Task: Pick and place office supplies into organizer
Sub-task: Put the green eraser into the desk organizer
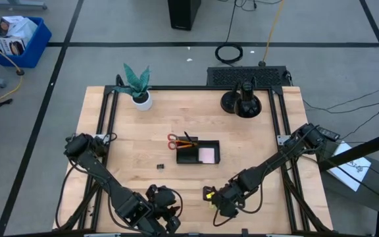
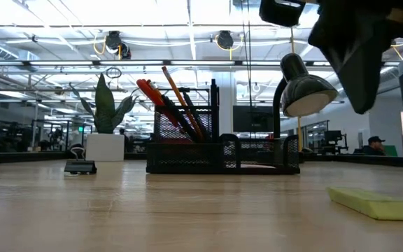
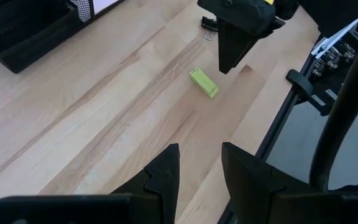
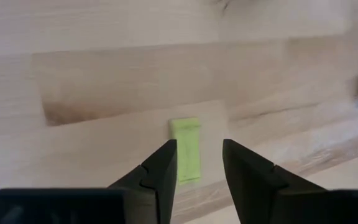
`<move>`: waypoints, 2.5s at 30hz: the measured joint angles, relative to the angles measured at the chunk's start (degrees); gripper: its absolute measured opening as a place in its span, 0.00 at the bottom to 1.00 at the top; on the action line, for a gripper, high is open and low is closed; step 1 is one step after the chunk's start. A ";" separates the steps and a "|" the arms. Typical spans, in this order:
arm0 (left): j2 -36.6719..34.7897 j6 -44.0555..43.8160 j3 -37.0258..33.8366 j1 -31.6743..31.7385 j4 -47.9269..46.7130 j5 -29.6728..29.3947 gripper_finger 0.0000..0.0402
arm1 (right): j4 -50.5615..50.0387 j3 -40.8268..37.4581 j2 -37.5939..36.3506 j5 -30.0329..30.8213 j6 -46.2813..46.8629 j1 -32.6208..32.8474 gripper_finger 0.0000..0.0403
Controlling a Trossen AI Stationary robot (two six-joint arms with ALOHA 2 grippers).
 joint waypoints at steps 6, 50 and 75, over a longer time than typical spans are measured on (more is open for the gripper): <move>0.00 -1.30 0.00 0.00 0.02 0.00 0.31 | 5.37 -0.01 0.00 0.78 0.36 0.23 0.35; 0.00 -1.29 0.00 0.29 -0.04 -0.02 0.31 | 1.09 0.18 4.94 -0.21 -2.68 -2.81 0.54; 0.02 -1.01 0.00 0.39 0.00 0.00 0.31 | -5.02 7.79 11.41 -9.26 1.53 -4.84 0.50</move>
